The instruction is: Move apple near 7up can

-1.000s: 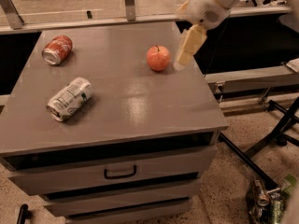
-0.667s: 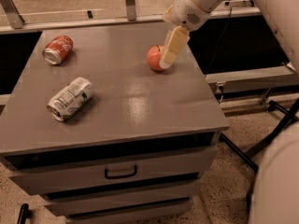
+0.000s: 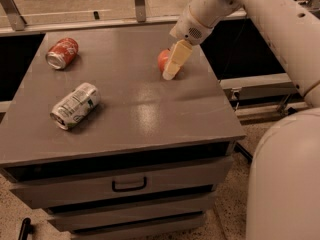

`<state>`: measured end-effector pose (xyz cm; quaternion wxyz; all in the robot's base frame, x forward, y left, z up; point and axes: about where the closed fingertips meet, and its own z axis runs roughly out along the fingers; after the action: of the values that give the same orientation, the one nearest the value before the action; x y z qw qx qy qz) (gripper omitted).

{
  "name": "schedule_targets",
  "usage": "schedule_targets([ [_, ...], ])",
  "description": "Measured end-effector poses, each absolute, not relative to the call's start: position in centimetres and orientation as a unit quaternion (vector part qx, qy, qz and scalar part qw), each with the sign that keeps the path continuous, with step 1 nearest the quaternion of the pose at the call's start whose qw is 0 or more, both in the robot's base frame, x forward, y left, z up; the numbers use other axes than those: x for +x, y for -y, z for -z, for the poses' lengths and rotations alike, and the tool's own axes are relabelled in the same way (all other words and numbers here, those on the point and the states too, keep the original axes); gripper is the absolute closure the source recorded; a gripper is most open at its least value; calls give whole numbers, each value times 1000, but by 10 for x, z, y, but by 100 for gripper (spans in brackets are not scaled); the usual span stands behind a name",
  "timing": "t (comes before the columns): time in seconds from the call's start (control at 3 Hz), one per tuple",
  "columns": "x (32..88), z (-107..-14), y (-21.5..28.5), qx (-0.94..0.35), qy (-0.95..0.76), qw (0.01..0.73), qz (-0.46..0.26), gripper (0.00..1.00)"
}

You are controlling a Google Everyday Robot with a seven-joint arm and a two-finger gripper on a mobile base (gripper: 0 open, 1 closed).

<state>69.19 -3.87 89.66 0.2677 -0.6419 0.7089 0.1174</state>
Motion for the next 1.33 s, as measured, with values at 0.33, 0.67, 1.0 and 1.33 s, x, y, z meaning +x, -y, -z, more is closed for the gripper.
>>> schedule_targets([
  [0.33,703,-874,42,-629,-722,259,-129,13],
  [0.67,710,-858,37,-629,-723,251,-138,44],
  [1.0,708,-862,30,-633,-715,254,-153,68],
  [1.33,690,-884,4,-660,-680,267,-172,90],
])
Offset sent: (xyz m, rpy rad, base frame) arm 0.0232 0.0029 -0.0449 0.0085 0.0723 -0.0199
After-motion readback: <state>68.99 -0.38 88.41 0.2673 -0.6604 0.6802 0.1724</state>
